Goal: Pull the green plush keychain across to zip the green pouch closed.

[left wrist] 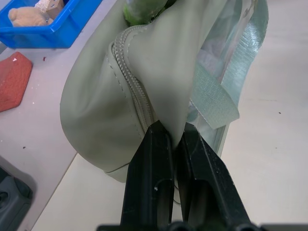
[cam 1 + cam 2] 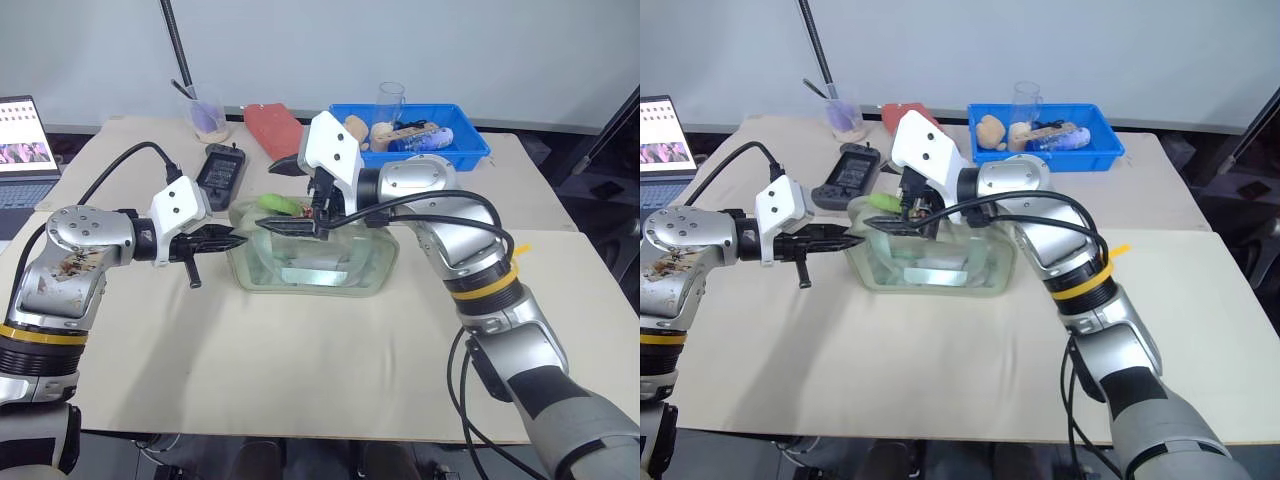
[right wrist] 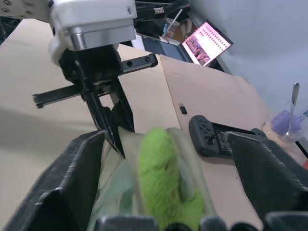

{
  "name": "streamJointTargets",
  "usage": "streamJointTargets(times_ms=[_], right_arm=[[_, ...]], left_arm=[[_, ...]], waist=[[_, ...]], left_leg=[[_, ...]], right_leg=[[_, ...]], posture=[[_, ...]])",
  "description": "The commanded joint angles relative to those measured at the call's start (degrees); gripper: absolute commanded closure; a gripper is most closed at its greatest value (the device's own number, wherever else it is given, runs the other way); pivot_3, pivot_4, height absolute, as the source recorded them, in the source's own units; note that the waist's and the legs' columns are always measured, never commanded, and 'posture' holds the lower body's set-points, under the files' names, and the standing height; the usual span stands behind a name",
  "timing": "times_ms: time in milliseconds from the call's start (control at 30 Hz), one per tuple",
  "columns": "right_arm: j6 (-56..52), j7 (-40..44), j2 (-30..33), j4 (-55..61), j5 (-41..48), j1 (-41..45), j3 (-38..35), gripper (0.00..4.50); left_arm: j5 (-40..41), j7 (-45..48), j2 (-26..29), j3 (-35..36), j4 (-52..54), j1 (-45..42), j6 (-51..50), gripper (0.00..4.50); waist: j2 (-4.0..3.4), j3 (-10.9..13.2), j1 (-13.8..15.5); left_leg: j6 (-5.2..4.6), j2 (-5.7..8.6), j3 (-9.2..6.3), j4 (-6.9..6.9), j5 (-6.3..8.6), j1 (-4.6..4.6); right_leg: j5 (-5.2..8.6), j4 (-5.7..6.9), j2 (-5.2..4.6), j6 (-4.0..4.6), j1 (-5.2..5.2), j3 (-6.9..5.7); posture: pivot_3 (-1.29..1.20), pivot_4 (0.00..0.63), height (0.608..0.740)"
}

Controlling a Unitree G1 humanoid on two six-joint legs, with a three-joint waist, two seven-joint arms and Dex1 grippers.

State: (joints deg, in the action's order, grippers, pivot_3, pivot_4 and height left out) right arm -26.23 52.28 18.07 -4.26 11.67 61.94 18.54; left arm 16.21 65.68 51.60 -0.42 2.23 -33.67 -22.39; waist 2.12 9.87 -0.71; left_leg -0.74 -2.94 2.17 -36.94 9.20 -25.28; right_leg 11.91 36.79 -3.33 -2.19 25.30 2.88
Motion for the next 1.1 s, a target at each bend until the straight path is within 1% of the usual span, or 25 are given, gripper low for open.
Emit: streamJointTargets(times_ms=[33, 300, 333, 433, 567, 700, 833, 900, 967, 1100], right_arm=[[2.29, 0.53, -0.19, -0.38, -0.78, 1.17, -1.10, 1.58], [0.04, 2.12, 1.35, -0.25, 1.65, 0.91, -4.47, 4.33], [-0.72, 1.93, 2.30, -0.34, 2.18, 1.08, -5.85, 4.46], [-3.48, 0.77, 5.44, 0.26, 3.44, 1.44, -10.18, 4.46], [-7.09, 0.80, 12.81, 4.95, 4.69, -1.17, -14.98, 4.46], [-9.82, 0.17, 19.99, 8.51, 3.91, -5.73, -17.76, 4.46], [-10.84, -0.61, 27.92, 10.24, 2.49, -12.58, -21.41, 4.46], [-10.66, -1.90, 29.83, 9.70, 1.87, -15.63, -22.85, 4.46], [-10.38, -3.45, 30.16, 8.91, 1.43, -19.20, -23.65, 4.46], [-9.42, -6.70, 25.89, 8.92, 1.61, -28.18, -21.33, 4.46]], left_arm=[[0.36, -0.67, 0.30, 1.08, 2.28, 0.15, -0.23, 4.50], [-0.02, -0.96, -0.18, 0.81, 1.63, 0.27, 0.36, 4.50], [-0.07, -1.05, -0.36, 0.76, 1.45, 0.16, 0.47, 4.50], [-0.23, -1.20, -0.69, 0.71, 0.82, -0.12, 0.81, 4.50], [-0.90, -1.74, -0.81, 1.09, -0.55, -0.19, 1.84, 4.50], [-0.93, -1.75, -0.67, 1.25, -0.96, 0.00, 2.25, 4.50], [-1.18, -1.40, -0.52, 0.98, -1.99, -0.36, 2.76, 4.50], [-1.39, -1.21, -0.58, 0.66, -2.85, -0.93, 3.20, 4.50], [-1.64, -1.03, -0.70, 0.21, -3.92, -1.62, 3.76, 4.50], [-2.22, -0.74, -1.23, -1.19, -5.92, -3.37, 4.83, 4.50]], waist=[[0.00, 0.00, 0.01], [0.00, 0.00, 0.01], [0.00, 0.00, 0.01], [0.00, 0.00, 0.23], [0.00, 0.00, 0.27], [0.00, 0.00, 0.06], [0.00, 0.00, 0.01], [0.00, 0.00, -0.12], [0.00, 0.00, -0.13], [0.04, -0.02, -0.14]], left_leg=[[0.00, 0.00, 0.00, 0.00, 0.00, 0.00], [0.00, 0.00, 0.00, 0.00, 0.00, 0.00], [0.00, 0.00, 0.00, 0.00, 0.00, 0.00], [0.00, 0.00, 0.00, 0.00, 0.00, 0.00], [0.00, 0.01, 0.00, 0.00, 0.00, -0.01], [0.00, 0.01, 0.00, 0.04, 0.01, 0.00], [0.00, 0.01, 0.00, 0.05, 0.00, 0.00], [0.00, 0.01, 0.01, 0.05, 0.00, 0.00], [0.00, 0.00, 0.00, 0.04, 0.00, 0.02], [0.00, 0.03, 0.01, 0.04, 0.00, 0.02]], right_leg=[[0.00, 0.00, 0.00, 0.00, 0.00, 0.00], [0.00, 0.00, 0.00, 0.00, 0.00, 0.00], [0.00, 0.00, 0.00, 0.00, 0.00, 0.00], [0.00, 0.00, -0.01, 0.00, 0.00, -0.01], [0.00, -0.05, -0.04, 0.01, -0.01, -0.02], [0.02, -0.06, -0.04, 0.03, -0.01, -0.03], [0.05, -0.06, -0.03, 0.06, 0.00, -0.03], [0.05, -0.07, -0.04, 0.05, 0.00, -0.03], [0.06, -0.05, -0.01, 0.03, 0.00, 0.00], [0.07, -0.07, -0.03, 0.01, -0.03, 0.02]], posture=[[0.00, 0.150, 0.740], [0.00, 0.150, 0.740], [0.00, 0.150, 0.740], [0.00, 0.150, 0.740], [0.00, 0.150, 0.740], [0.00, 0.150, 0.740], [0.00, 0.150, 0.740], [0.00, 0.150, 0.740], [0.00, 0.150, 0.740], [0.00, 0.150, 0.740]])
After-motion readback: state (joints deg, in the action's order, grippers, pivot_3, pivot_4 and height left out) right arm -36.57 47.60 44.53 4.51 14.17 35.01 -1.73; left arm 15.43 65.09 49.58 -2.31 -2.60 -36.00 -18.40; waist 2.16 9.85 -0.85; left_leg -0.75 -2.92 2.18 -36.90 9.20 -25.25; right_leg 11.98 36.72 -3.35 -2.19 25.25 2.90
